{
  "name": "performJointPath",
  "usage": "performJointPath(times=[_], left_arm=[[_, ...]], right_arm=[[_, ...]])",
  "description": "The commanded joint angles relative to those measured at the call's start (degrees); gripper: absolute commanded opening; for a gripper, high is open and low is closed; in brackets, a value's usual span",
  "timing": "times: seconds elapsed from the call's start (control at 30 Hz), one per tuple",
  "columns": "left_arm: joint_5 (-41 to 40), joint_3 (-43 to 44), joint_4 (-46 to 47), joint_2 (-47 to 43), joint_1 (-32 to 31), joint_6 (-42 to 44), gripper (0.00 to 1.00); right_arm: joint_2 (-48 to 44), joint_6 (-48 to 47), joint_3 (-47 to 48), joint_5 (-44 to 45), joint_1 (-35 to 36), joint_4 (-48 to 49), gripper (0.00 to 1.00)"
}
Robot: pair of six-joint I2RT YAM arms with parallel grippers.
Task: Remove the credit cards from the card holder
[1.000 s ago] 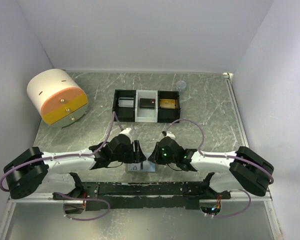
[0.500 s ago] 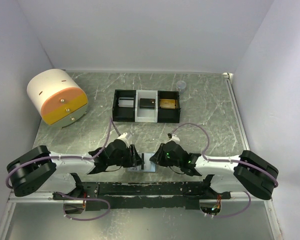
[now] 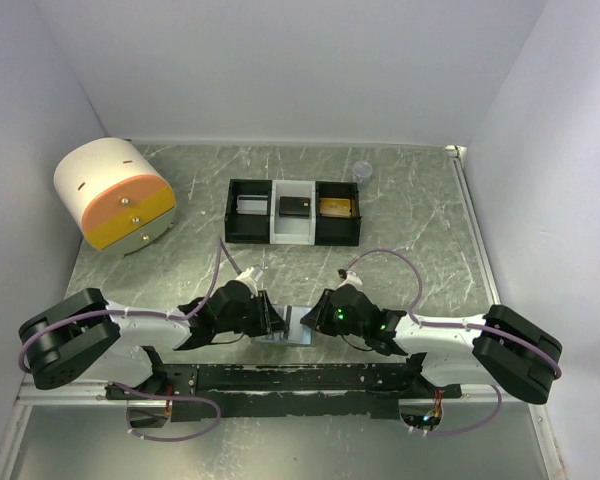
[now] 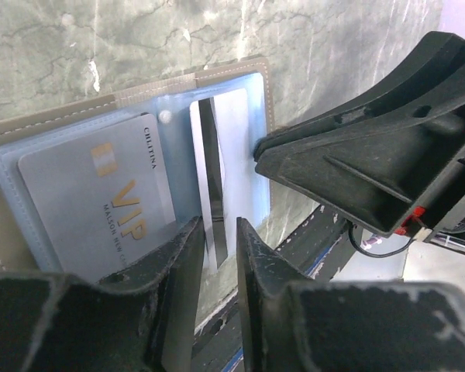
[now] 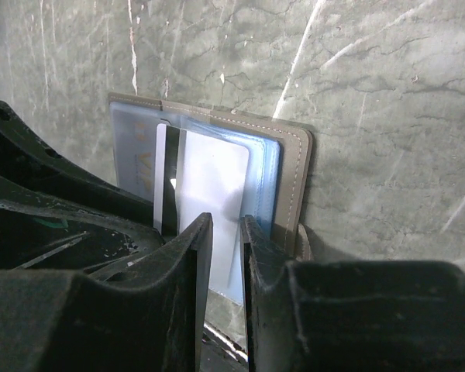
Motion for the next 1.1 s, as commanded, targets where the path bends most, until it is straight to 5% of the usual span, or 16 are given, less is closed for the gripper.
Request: performJointPath(times=[0.0, 0.4, 0.77, 1.07], left_arm=[[1.29, 0.16, 1.83, -1.16, 0.18, -0.1, 0.33], [4.77, -0.47, 7.26, 2.91, 0.21, -1.34, 0.12], [0.11, 1.91, -5.49, -3.56, 0.2, 1.68, 0.09], [-1.89, 1.78, -8.74, -5.77, 0.17, 1.26, 0.08]], right_arm=[[1.13, -1.53, -0.47, 0.0, 0.18, -6.58, 0.22], [2.16, -2.15, 0.07, -1.22, 0.23, -6.34, 0.23], [-0.94, -7.47, 7.05, -0.18, 0.19, -12.56, 0.25], [4.05, -9.84, 10.65, -6.76, 0.23, -2.97, 0.27]])
